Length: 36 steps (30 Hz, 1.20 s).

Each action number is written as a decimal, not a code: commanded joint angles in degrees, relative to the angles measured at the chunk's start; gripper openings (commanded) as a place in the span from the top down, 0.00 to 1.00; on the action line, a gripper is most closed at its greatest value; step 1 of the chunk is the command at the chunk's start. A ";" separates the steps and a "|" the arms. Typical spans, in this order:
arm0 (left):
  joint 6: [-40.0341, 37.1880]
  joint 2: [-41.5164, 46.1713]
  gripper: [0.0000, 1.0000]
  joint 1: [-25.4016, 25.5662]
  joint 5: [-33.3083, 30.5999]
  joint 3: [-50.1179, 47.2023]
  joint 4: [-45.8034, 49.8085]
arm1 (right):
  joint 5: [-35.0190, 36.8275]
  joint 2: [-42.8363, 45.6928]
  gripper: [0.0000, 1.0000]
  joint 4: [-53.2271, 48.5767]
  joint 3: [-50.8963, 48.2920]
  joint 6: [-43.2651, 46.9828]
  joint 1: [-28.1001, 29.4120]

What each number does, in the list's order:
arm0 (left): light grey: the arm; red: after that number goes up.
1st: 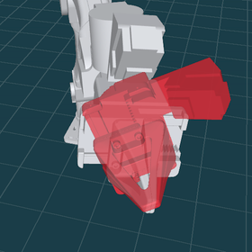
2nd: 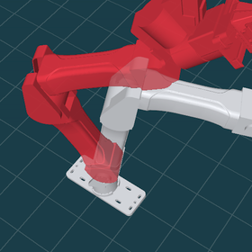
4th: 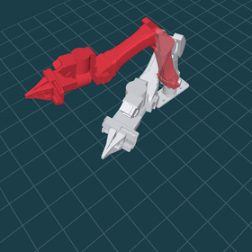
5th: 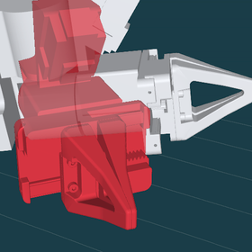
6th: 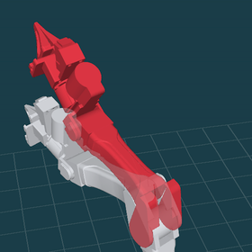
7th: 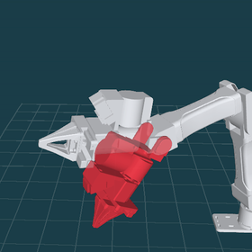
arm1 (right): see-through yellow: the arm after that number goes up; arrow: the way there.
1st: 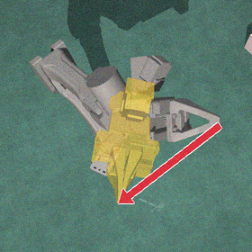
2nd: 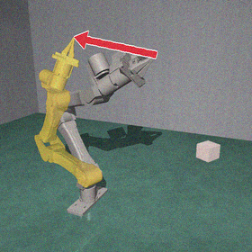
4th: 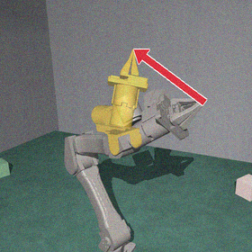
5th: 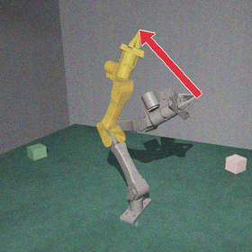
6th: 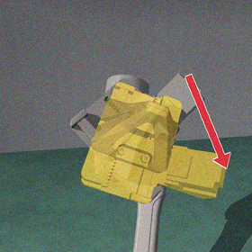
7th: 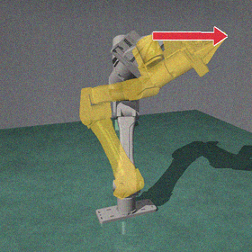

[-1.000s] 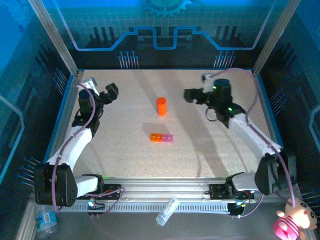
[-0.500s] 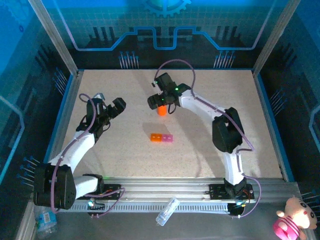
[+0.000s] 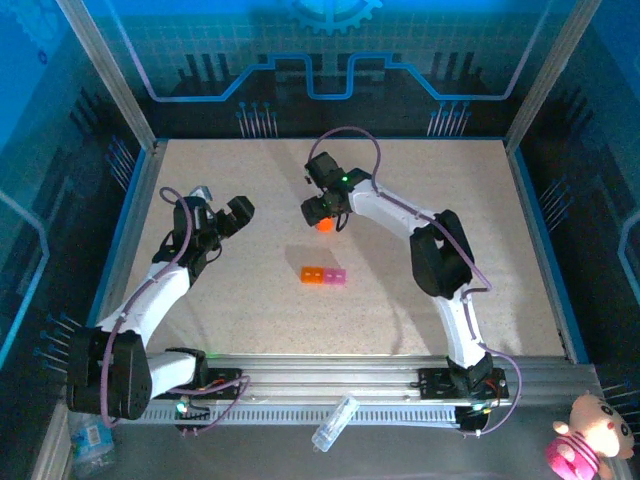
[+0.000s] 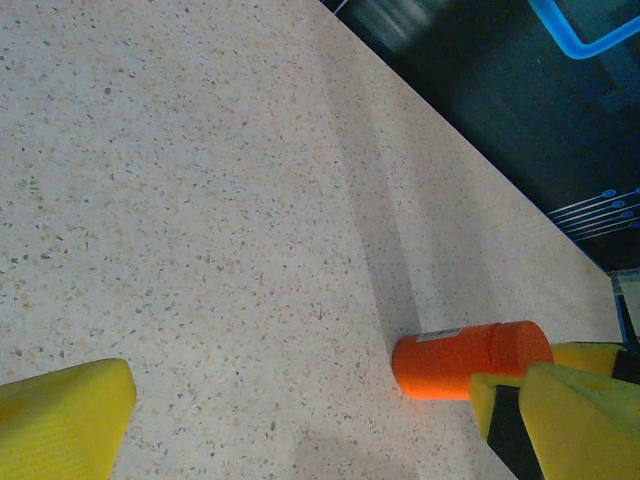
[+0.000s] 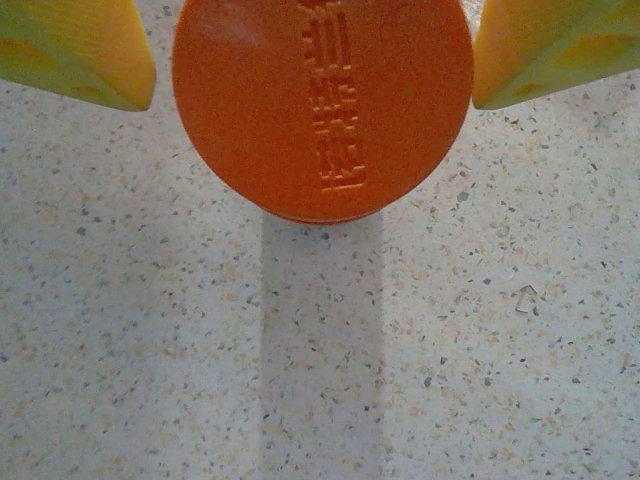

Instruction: Sort the pills into containers

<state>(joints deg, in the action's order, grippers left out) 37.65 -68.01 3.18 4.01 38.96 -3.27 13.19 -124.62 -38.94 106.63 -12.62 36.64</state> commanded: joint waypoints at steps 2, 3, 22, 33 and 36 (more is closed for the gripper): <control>1.36 -0.18 0.01 0.34 1.85 1.37 -0.37 | -3.05 -2.07 0.28 0.50 2.52 -0.99 -1.44; 1.33 -0.35 0.01 0.41 2.21 1.38 -0.43 | -3.49 -2.28 0.34 0.60 2.73 -1.16 -1.57; 15.73 -2.45 0.01 3.94 15.76 5.61 -4.34 | -20.97 27.33 0.70 19.78 -27.66 -9.25 -6.94; 12.13 -6.52 0.01 6.49 11.76 8.15 -2.13 | -14.57 15.98 0.31 4.82 -13.44 -1.59 -9.05; 11.10 -6.22 0.01 6.49 10.06 7.31 -0.73 | -13.49 7.18 0.27 -3.23 -2.07 0.44 -9.05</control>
<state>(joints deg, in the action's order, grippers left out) 50.61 -74.22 9.61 15.79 45.91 -5.76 -2.33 -111.81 -31.81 96.88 -15.73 27.68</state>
